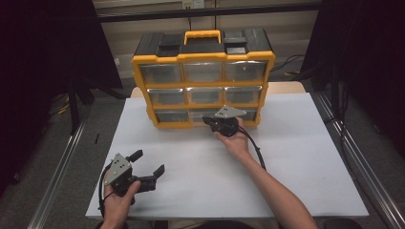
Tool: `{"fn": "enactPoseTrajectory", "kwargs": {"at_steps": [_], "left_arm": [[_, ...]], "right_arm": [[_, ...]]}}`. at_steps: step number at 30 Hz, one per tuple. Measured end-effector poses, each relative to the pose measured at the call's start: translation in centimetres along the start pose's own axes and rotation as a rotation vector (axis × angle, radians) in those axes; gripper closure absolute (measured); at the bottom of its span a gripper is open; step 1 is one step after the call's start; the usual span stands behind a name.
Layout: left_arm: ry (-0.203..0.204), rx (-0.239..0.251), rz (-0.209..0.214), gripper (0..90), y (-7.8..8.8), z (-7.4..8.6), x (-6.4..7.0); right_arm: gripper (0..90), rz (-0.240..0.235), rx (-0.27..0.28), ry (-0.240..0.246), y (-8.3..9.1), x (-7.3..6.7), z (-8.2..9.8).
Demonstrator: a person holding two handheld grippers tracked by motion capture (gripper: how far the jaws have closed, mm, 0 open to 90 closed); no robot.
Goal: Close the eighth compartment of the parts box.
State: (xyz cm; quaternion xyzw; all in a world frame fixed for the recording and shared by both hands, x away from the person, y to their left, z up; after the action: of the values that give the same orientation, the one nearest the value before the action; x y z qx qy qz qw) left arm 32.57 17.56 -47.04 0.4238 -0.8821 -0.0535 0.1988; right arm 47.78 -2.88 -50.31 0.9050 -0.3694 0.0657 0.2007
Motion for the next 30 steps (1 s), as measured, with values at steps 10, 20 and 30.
{"fn": "enactPoseTrajectory", "kwargs": {"at_steps": [10,20,30], "left_arm": [[-0.002,-0.005,-0.002,3.6,0.0,0.1,-0.1],[-0.006,-0.008,-0.002,3.6,-0.1,0.1,-0.1],[-0.001,-0.004,-0.001,3.6,0.0,0.1,-0.1]], "right_arm": [[90.0,0.012,-0.005,0.003,-0.1,0.3,0.0],[90.0,0.029,-0.009,0.004,-0.4,0.7,0.1],[90.0,0.044,-0.013,0.003,-0.8,1.2,0.1]]}}
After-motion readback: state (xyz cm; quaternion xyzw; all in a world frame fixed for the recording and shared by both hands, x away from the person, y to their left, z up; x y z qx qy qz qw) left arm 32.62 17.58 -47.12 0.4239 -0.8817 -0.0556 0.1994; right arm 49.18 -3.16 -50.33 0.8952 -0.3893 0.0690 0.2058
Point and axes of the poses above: each handheld gripper's, and its own axes: y roughly backward along the jaws, z roughly out of its underside, x roughly to its right, the point moved 10 cm from there along -y, roughly forward along the jaws, and after that the axes turned 15 degrees about y, right-handed, at the moved point
